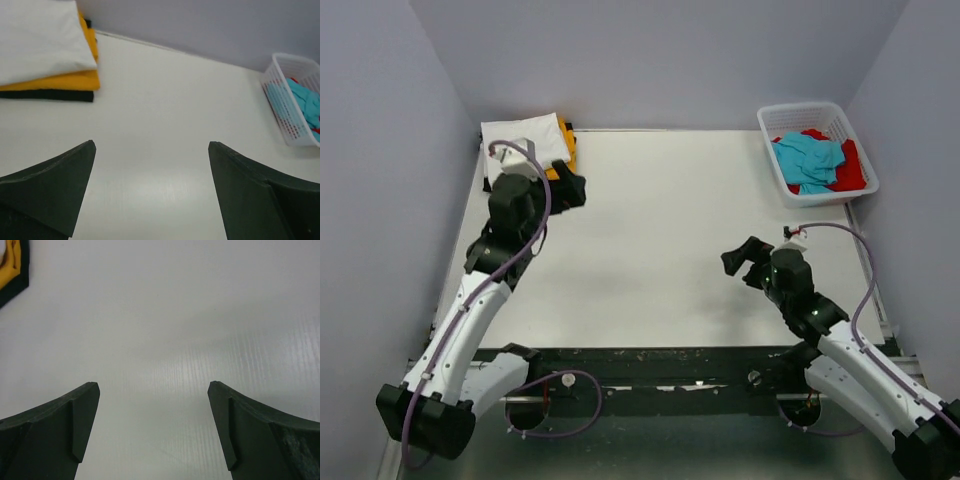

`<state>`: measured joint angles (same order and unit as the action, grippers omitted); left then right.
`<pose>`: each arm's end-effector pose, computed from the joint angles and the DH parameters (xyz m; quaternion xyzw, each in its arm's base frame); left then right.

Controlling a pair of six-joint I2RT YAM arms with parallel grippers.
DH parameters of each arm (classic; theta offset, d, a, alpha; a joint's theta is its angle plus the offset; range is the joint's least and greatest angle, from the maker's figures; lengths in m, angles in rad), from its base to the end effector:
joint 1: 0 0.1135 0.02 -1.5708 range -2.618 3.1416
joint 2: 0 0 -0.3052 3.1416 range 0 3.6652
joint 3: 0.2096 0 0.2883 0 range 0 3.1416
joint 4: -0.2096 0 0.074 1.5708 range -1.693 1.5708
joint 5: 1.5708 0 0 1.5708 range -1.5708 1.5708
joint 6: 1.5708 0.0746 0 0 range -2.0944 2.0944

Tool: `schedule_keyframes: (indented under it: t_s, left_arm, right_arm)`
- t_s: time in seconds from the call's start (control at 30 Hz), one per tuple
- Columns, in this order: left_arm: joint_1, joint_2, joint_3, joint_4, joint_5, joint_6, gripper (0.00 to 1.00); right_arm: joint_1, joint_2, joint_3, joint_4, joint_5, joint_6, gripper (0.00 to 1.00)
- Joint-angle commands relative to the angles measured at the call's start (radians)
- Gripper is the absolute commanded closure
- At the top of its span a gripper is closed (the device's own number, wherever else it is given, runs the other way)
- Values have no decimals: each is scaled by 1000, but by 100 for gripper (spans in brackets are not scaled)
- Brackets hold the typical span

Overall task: Fold and stack the t-shirts
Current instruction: Reset both arms

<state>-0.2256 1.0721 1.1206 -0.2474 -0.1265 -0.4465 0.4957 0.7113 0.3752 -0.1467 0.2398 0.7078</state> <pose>0.2924 -0.0575 0.4259 -0.1249 0.7632 -0.1623 0.6129 0.1883 0.0817 0.2084 0.1515 0.8382 0.2065 0.4815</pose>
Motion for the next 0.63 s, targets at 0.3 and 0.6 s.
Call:
schedule_keyframes:
  t_s: [0.3, 0.6]
  left_arm:
    - [-327, -500, -725, 49, -15, -346, 2]
    - [-329, -495, -716, -1, -85, -324, 1]
  right_arm:
    - [0, -236, -25, -172, 248, 20, 0]
    - [0, -248, -30, -162, 226, 21, 0]
